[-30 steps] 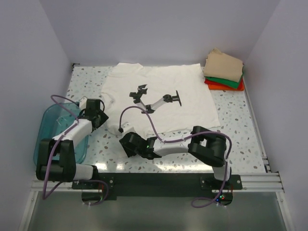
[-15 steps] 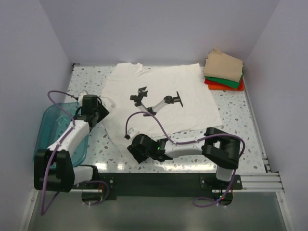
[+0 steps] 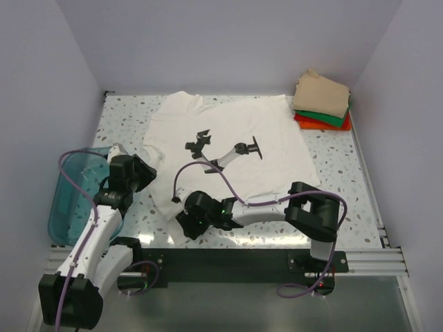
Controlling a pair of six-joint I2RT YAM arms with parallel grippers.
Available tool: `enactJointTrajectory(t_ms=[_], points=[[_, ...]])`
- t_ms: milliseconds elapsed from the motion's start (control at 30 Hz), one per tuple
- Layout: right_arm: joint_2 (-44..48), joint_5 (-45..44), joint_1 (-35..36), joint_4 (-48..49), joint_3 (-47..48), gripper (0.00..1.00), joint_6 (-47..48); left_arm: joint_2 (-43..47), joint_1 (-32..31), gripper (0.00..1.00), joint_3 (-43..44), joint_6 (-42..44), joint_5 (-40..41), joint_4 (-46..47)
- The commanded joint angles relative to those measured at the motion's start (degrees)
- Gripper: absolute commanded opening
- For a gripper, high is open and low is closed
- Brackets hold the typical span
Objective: Fold and stack the t-shirts
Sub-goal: Flatten the tshirt out
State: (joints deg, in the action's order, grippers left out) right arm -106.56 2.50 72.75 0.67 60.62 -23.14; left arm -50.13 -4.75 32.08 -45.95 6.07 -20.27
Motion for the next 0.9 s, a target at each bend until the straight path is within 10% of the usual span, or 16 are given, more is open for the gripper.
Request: enactJointTrajectory(t_ms=[0,200,567,867], points=[[7.13,-2.14,0.2,-3.73,-0.07,0.51,-1.99,4.24,-1.39,0.53,-2.18,-1.24,-2.9,-2.66],[20.85,-19.64,-4.71,-18.5,-0.06,0.58,-9.98,11.01,-6.66,0.5,-4.91,-4.05,-3.35,-7.49],[45.55,-16.13,-32.56,-27.11,-11.49,0.64,-10.53,9.81,-35.22,0.47,-6.5,-18.81,10.19,-18.66],[47.15,-6.03,-50.77,-29.5,-13.68,0.67,-5.87,-4.7,-60.71,0.52,-1.76,-34.9,20.21,-28.41]])
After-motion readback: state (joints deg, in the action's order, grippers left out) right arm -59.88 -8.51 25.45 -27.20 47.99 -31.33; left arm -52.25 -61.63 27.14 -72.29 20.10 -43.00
